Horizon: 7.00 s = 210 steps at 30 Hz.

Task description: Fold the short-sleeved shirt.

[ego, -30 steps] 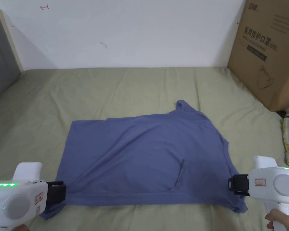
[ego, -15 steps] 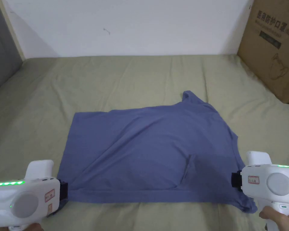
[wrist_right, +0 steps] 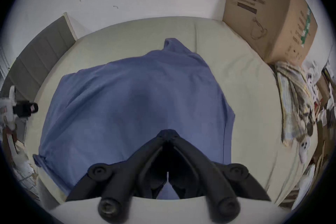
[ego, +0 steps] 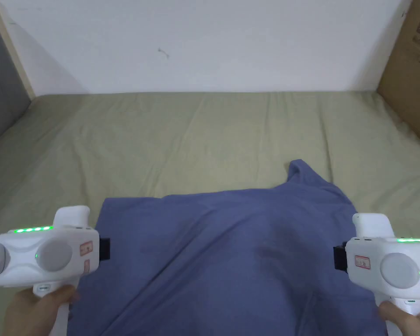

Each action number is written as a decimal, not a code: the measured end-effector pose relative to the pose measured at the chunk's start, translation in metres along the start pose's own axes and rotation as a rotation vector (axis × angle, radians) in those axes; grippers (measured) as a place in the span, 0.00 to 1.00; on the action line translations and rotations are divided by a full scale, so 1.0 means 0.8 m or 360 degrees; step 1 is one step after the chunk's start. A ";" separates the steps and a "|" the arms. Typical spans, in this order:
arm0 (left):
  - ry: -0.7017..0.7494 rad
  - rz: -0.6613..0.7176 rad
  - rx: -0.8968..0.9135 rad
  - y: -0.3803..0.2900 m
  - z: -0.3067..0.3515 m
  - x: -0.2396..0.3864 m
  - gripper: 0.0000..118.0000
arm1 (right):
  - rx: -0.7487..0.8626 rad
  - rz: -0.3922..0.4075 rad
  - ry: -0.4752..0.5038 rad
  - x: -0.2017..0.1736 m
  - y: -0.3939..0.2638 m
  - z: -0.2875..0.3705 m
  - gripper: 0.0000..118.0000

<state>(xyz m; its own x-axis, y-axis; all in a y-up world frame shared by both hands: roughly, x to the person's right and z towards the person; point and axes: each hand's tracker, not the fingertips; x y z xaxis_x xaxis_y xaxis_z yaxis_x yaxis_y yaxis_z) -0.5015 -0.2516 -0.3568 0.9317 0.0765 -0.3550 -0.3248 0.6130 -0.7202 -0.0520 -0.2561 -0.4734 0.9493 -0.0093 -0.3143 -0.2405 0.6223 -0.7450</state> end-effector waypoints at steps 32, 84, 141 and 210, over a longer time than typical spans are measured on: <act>0.0068 -0.0002 -0.0092 0.118 -0.169 -0.021 0.02 | -0.0071 -0.0216 0.0062 0.047 0.000 -0.043 0.00; 0.0253 -0.0175 0.0705 0.322 0.216 0.036 0.02 | 0.0540 -0.0157 -0.0047 0.090 0.355 0.203 0.01; 0.0264 -0.0160 0.0172 0.084 -0.039 -0.017 0.02 | -0.0090 -0.0191 -0.0044 0.083 0.121 -0.054 0.01; 0.0025 -0.0031 -0.0060 -0.200 0.126 -0.079 0.01 | -0.0210 -0.0429 0.0133 0.037 -0.234 0.120 0.00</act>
<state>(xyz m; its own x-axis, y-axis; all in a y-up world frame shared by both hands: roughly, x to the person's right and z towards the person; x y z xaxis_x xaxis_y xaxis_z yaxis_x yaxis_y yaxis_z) -0.4919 -0.2752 -0.1585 0.9354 0.0525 -0.3497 -0.3128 0.5843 -0.7489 0.0405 -0.2978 -0.2866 0.9638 -0.2278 -0.1384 -0.0120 0.4817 -0.8762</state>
